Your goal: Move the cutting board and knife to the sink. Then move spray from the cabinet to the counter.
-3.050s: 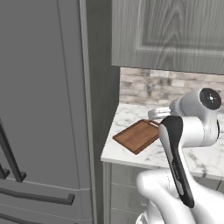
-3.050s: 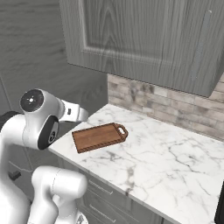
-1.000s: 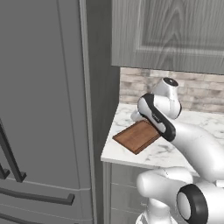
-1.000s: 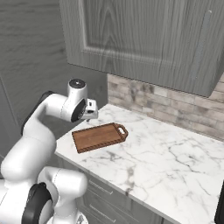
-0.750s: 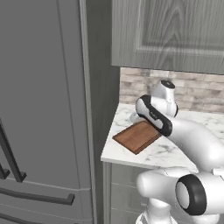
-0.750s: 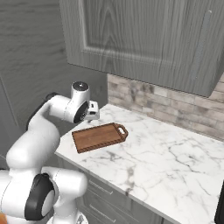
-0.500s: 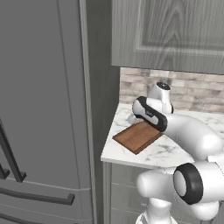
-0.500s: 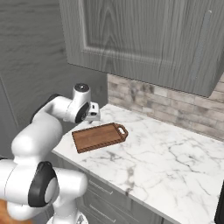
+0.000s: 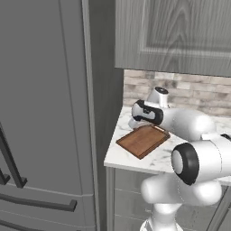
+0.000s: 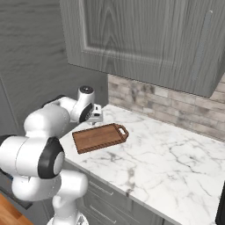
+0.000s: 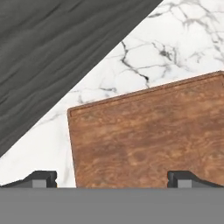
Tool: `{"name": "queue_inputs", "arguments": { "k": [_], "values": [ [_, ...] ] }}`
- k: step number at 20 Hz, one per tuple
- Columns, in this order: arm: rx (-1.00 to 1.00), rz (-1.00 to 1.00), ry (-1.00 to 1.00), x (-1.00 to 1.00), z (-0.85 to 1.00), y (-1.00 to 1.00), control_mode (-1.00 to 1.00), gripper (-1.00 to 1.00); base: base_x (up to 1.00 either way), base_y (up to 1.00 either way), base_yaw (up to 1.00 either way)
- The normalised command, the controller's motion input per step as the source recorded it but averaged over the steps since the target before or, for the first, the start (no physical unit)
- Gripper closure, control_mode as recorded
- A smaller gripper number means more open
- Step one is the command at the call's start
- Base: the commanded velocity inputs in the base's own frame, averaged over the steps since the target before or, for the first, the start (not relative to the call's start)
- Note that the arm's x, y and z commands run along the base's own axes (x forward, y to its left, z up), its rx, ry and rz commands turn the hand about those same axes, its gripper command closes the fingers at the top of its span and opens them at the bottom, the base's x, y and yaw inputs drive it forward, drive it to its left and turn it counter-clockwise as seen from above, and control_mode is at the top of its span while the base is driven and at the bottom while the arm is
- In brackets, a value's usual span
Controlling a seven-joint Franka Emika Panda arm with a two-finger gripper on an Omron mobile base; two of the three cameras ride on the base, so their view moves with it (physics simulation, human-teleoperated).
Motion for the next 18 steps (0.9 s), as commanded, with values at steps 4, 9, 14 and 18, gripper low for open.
{"name": "queue_inputs", "arguments": {
  "k": [4, 9, 14, 18],
  "values": [
    [0.00, 0.00, 0.00, 0.46, -0.25, 0.00, -1.00, -1.00, 0.00, 0.00, 0.00],
    [0.00, 0.01, 0.00, 0.43, -0.26, 0.00, -1.00, -1.00, 0.00, 0.00, 0.00],
    [0.00, 0.01, 0.00, 0.38, -0.31, 0.00, -1.00, -1.00, 0.00, 0.00, 0.00],
    [0.00, 0.01, 0.01, 0.44, -0.35, 0.00, -1.00, -1.00, 0.00, 0.00, 0.00]
  ]
}}
